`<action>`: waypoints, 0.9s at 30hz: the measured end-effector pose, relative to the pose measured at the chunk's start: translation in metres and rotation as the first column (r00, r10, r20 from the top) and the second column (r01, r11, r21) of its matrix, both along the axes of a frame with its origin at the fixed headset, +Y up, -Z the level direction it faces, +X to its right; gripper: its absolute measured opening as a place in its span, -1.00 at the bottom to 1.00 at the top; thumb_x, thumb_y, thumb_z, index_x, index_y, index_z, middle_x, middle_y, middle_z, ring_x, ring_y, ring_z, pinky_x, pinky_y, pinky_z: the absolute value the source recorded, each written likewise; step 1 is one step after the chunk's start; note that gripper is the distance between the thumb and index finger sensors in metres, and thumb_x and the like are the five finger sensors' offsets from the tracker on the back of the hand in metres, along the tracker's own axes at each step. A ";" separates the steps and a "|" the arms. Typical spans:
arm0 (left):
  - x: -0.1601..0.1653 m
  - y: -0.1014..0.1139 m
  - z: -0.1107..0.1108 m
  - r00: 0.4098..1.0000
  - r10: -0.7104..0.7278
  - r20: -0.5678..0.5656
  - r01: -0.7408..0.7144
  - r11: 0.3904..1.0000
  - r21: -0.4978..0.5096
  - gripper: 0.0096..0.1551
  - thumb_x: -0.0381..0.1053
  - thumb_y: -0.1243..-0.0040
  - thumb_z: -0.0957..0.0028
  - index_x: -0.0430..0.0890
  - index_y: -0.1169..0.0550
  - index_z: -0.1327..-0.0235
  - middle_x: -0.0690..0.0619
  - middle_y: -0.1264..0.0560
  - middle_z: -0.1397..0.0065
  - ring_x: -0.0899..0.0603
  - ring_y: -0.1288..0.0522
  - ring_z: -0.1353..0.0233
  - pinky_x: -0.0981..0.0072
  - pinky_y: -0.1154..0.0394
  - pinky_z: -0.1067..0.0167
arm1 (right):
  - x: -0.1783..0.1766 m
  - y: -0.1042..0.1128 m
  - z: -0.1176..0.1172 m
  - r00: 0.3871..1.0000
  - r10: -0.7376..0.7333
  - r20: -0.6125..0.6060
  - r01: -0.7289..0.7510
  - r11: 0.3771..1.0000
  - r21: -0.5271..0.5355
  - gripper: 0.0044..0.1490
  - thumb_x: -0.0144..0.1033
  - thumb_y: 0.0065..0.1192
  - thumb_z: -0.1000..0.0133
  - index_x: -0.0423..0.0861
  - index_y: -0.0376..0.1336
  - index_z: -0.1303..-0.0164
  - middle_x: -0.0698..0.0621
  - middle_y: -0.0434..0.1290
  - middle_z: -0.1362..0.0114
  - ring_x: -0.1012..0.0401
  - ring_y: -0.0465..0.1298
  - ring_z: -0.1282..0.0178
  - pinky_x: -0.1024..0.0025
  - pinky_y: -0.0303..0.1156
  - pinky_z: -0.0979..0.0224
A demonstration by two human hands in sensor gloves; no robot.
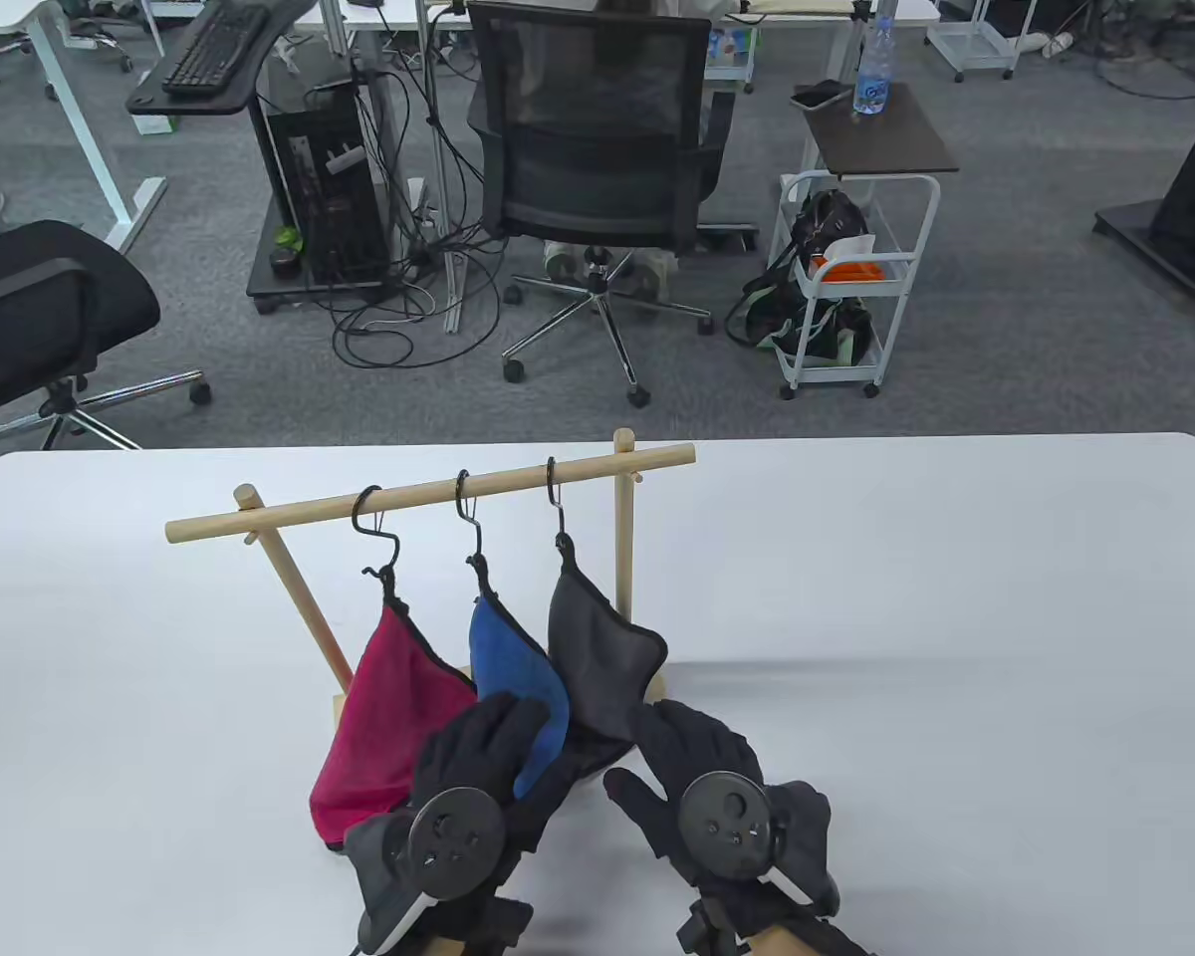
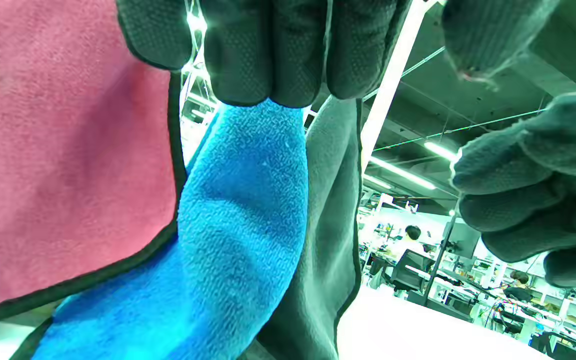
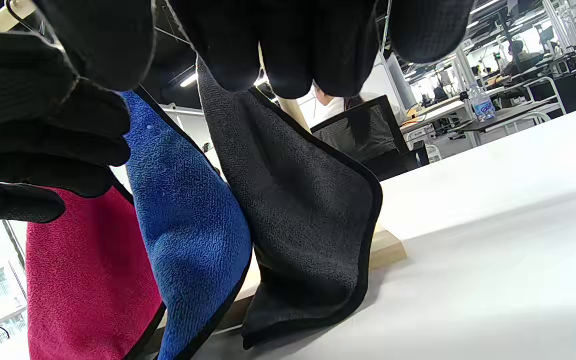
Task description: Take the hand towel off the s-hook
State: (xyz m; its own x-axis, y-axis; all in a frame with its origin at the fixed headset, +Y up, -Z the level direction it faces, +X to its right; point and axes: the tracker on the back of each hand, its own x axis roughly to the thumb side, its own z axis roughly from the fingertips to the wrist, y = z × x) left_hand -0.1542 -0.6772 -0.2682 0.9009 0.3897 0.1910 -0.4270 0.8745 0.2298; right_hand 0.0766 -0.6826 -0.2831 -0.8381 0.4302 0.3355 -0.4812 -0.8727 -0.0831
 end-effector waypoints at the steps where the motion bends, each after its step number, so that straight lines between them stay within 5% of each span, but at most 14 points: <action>1: 0.000 0.000 0.000 1.000 0.001 -0.001 -0.001 1.000 0.000 -0.24 0.46 -0.07 -0.18 0.09 -0.45 -0.55 -0.08 -0.42 -0.66 -0.34 -0.42 -0.61 -0.36 -0.28 -0.52 | 0.000 0.000 0.000 1.000 0.001 0.000 -0.001 1.000 -0.001 -0.17 0.17 0.12 -0.35 -0.06 0.13 -0.72 -0.29 0.20 -0.75 -0.24 0.26 -0.67 -0.32 0.13 -0.64; 27: -0.002 0.001 -0.001 1.000 0.008 -0.006 -0.008 1.000 -0.007 -0.25 0.45 -0.08 -0.18 0.09 -0.46 -0.55 -0.09 -0.42 -0.66 -0.33 -0.42 -0.61 -0.35 -0.28 -0.52 | -0.005 0.017 0.000 0.999 -0.029 0.018 0.028 0.998 0.064 -0.16 0.17 0.12 -0.35 -0.07 0.10 -0.74 -0.30 0.19 -0.75 -0.24 0.26 -0.67 -0.32 0.14 -0.64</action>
